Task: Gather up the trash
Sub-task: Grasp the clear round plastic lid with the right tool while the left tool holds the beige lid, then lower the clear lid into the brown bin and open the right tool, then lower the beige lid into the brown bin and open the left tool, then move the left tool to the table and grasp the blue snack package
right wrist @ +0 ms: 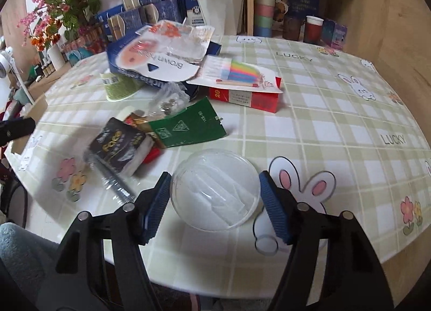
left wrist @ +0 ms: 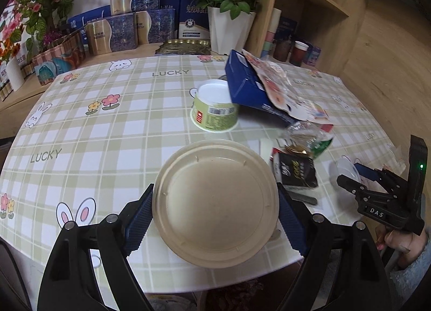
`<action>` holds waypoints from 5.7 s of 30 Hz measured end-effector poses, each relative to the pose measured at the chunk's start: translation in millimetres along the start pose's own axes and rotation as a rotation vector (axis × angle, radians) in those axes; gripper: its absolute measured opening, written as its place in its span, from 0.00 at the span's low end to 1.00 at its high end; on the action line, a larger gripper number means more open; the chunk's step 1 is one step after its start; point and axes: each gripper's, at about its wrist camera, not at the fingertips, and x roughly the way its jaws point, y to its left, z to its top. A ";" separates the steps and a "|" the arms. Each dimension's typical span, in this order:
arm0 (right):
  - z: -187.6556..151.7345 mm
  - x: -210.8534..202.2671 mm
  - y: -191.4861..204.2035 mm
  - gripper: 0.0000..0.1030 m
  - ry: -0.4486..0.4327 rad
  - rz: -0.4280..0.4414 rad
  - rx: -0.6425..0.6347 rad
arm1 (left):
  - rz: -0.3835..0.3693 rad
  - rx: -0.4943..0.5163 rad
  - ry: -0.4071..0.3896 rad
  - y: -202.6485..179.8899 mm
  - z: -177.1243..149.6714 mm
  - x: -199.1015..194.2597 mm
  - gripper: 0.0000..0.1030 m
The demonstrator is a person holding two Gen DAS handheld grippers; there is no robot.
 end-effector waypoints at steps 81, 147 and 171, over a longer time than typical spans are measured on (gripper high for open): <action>-61.4 -131.3 13.4 0.94 -0.206 0.025 0.063 | -0.092 0.147 0.350 -69.5 -182.6 19.7 0.82; 13.2 -34.8 -28.2 0.95 -0.087 0.035 0.142 | -0.076 0.027 -0.130 -52.9 75.7 19.7 0.72; 22.4 -10.6 -78.0 0.95 -0.126 0.067 0.239 | 0.157 0.106 -0.003 -101.2 174.2 150.1 0.31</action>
